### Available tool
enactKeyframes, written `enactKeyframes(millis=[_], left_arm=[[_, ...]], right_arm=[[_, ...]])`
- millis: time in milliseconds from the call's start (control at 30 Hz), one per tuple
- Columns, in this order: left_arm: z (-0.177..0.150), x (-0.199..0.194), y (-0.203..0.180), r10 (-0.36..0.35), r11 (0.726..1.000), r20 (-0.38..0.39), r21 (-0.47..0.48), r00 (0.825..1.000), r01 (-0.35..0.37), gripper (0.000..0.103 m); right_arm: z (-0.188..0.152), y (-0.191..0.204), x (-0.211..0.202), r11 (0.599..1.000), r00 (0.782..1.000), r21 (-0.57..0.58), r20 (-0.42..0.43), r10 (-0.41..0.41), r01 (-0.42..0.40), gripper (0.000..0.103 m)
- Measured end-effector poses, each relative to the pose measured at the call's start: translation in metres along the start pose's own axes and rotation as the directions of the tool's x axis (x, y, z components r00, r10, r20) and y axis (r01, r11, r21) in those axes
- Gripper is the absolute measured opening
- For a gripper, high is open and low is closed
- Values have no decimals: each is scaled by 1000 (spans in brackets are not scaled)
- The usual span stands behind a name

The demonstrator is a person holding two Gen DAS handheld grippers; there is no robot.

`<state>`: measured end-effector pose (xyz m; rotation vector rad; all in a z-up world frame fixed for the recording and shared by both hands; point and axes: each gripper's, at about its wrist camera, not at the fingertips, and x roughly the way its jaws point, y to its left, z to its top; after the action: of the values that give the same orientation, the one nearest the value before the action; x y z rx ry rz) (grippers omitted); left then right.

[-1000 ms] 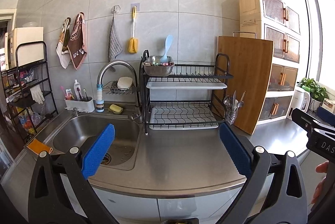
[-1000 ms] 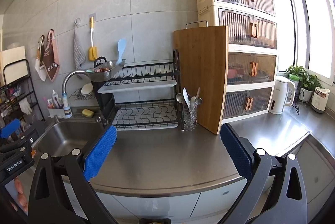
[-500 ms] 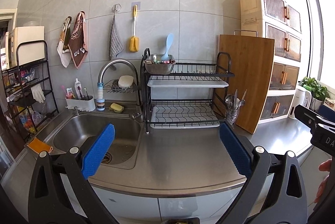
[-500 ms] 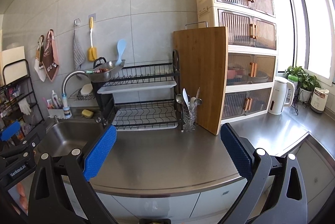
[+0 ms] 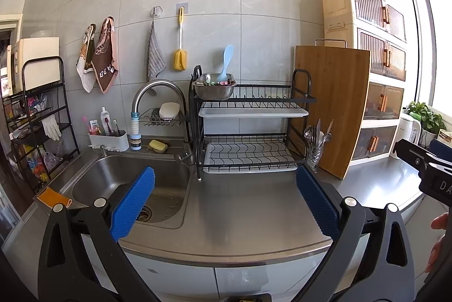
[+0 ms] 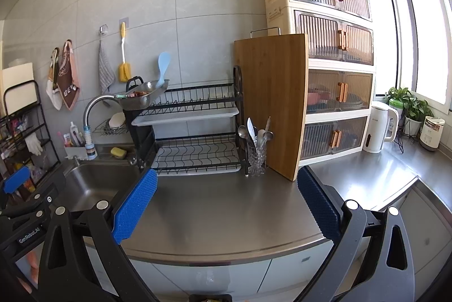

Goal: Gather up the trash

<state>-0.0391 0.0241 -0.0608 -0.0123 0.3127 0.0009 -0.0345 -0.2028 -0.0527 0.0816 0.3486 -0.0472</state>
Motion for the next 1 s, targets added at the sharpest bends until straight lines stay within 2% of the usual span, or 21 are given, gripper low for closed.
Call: enactKeyframes(millis=[1000], left_arm=[[-1, 6, 0, 10, 1000, -3, 0, 1000, -10, 95]], right_arm=[[-1, -2, 8, 1000, 1000, 9, -14, 8, -7, 100]])
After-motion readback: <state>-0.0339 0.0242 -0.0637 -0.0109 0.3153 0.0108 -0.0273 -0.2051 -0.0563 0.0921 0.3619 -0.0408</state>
